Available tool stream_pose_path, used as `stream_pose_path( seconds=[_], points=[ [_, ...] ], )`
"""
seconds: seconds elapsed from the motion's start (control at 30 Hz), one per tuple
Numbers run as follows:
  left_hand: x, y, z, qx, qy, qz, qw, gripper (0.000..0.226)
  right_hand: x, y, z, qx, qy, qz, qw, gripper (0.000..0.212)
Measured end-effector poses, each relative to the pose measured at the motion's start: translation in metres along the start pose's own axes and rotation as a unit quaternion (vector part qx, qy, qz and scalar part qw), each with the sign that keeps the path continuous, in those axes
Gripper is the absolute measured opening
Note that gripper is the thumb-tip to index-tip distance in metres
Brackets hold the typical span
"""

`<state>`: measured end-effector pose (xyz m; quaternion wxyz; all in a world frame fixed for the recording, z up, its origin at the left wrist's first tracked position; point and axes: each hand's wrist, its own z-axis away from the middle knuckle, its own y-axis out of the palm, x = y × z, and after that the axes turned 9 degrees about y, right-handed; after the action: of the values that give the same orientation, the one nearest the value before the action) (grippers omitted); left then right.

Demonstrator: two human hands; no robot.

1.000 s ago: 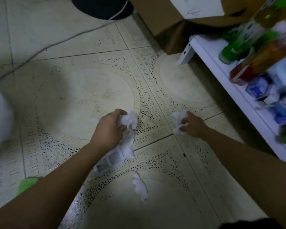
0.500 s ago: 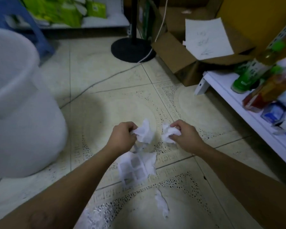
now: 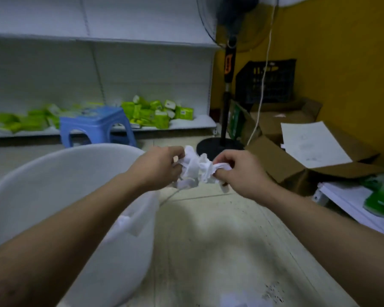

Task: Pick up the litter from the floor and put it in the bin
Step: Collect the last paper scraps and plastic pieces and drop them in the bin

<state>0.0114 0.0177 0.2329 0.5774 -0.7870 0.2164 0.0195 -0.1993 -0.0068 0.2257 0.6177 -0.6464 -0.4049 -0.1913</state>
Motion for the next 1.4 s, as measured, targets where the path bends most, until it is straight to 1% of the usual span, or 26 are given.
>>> stream_pose_path(
  seconds=[0.13,0.2,0.23,0.3,0.37,0.4,0.47,0.5,0.6,0.67,0.77,0.87,0.97,1.03,1.1,1.17,1.3,1.4],
  points=[
    [0.068,-0.056,0.04,-0.028,-0.104,-0.022,0.994,0.01,0.052,0.079,-0.01,0.013,0.006,-0.132,0.991,0.011],
    [0.095,-0.073,0.061,-0.051,-0.158,-0.018,0.986,0.012,0.069,0.114,-0.011,0.021,0.003,-0.161,0.987,0.012],
    [0.105,-0.077,0.07,-0.046,-0.176,-0.03,0.983,0.011,0.077,0.128,-0.01,0.026,-0.007,-0.156,0.987,0.012],
    [0.122,-0.076,0.087,-0.019,-0.198,-0.056,0.978,0.014,0.087,0.151,-0.01,0.052,-0.037,-0.113,0.992,0.016],
    [0.132,-0.068,0.099,0.029,-0.225,-0.047,0.973,0.024,0.088,0.17,-0.007,0.121,-0.058,-0.025,0.991,0.033],
    [0.134,-0.064,0.103,0.06,-0.231,-0.049,0.97,0.033,0.086,0.177,-0.005,0.153,-0.059,0.025,0.986,0.041],
    [0.136,-0.056,0.105,0.107,-0.225,-0.067,0.966,0.054,0.08,0.181,-0.004,0.18,-0.046,0.089,0.979,0.046],
    [0.134,-0.052,0.104,0.111,-0.212,-0.064,0.969,0.059,0.077,0.179,-0.005,0.175,-0.049,0.117,0.976,0.045],
    [0.119,-0.038,0.094,0.094,-0.143,-0.034,0.985,0.057,0.071,0.161,-0.014,0.131,-0.084,0.183,0.971,0.043],
    [0.1,-0.028,0.082,0.078,-0.097,-0.024,0.992,0.054,0.062,0.139,-0.02,0.096,-0.075,0.183,0.975,0.052],
    [0.063,-0.016,0.063,0.061,-0.037,0.0,0.997,0.056,0.036,0.101,-0.019,0.061,-0.048,0.167,0.983,0.071],
    [0.02,0.006,0.046,0.079,0.042,0.008,0.996,0.059,0.0,0.066,-0.012,0.068,-0.02,0.204,0.976,0.081],
    [-0.02,0.04,0.037,0.132,0.096,0.002,0.987,0.061,-0.042,0.04,0.003,0.095,0.043,0.224,0.969,0.086],
    [-0.039,0.065,0.036,0.166,0.107,0.0,0.98,0.061,-0.07,0.028,0.019,0.114,0.074,0.241,0.961,0.087],
    [-0.053,0.094,0.037,0.194,0.103,0.011,0.976,0.06,-0.1,0.021,0.035,0.153,0.094,0.283,0.942,0.087],
    [-0.059,0.125,0.042,0.221,0.08,0.031,0.972,0.06,-0.128,0.017,0.047,0.206,0.111,0.325,0.916,0.087],
    [-0.062,0.186,0.062,0.335,0.024,0.046,0.941,0.061,-0.166,0.018,0.056,0.284,0.114,0.398,0.865,0.084],
    [-0.065,0.233,0.085,0.363,-0.01,0.051,0.93,0.06,-0.186,0.037,0.056,0.354,0.119,0.435,0.82,0.08]
  ],
)
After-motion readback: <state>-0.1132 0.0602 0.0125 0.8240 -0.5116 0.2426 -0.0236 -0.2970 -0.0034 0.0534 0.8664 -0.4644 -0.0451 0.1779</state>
